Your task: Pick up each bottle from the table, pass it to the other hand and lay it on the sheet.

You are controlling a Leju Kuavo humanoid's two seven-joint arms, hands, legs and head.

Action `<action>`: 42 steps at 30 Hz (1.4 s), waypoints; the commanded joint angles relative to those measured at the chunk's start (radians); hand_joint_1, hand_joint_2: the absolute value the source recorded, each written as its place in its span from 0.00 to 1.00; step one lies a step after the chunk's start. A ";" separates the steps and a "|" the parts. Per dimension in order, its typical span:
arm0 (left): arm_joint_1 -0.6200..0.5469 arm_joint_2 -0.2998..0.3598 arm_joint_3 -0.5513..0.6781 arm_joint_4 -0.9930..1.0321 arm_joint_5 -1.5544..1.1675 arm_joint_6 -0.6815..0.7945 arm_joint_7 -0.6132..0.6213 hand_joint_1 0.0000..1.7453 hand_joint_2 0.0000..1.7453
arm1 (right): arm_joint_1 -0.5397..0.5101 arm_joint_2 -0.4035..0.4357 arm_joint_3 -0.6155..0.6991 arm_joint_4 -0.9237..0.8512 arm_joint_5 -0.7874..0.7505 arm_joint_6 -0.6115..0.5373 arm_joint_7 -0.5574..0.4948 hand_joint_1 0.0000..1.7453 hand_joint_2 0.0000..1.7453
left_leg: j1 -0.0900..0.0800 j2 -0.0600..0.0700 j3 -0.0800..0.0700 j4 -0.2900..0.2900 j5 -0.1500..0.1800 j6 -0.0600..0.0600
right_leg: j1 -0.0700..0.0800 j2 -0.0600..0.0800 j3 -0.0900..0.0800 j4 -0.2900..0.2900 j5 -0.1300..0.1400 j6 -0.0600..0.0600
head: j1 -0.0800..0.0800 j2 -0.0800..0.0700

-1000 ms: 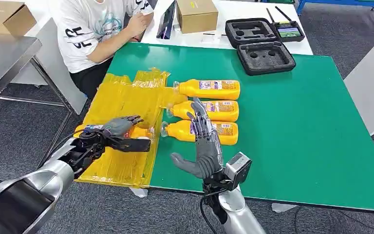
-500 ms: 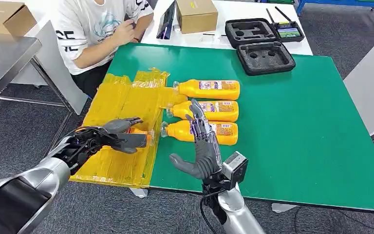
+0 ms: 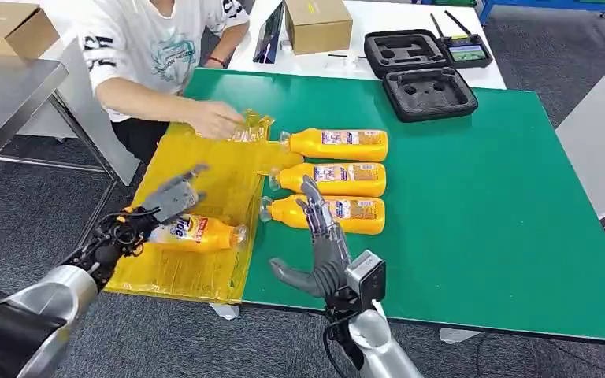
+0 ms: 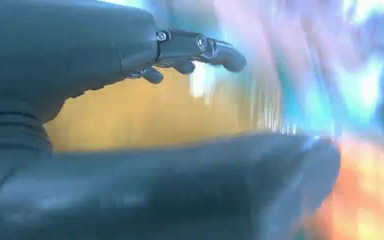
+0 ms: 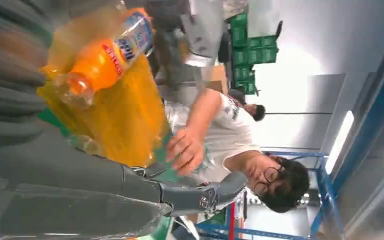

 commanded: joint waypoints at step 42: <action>0.530 -0.044 0.294 -0.762 0.341 0.607 -0.017 0.00 0.00 | -0.404 -0.294 0.079 0.431 0.796 0.102 0.549 0.00 1.00 | -0.001 0.001 0.000 0.000 -0.001 0.002 | 0.000 0.000 0.001 -0.001 0.000 0.000 | -0.001 0.000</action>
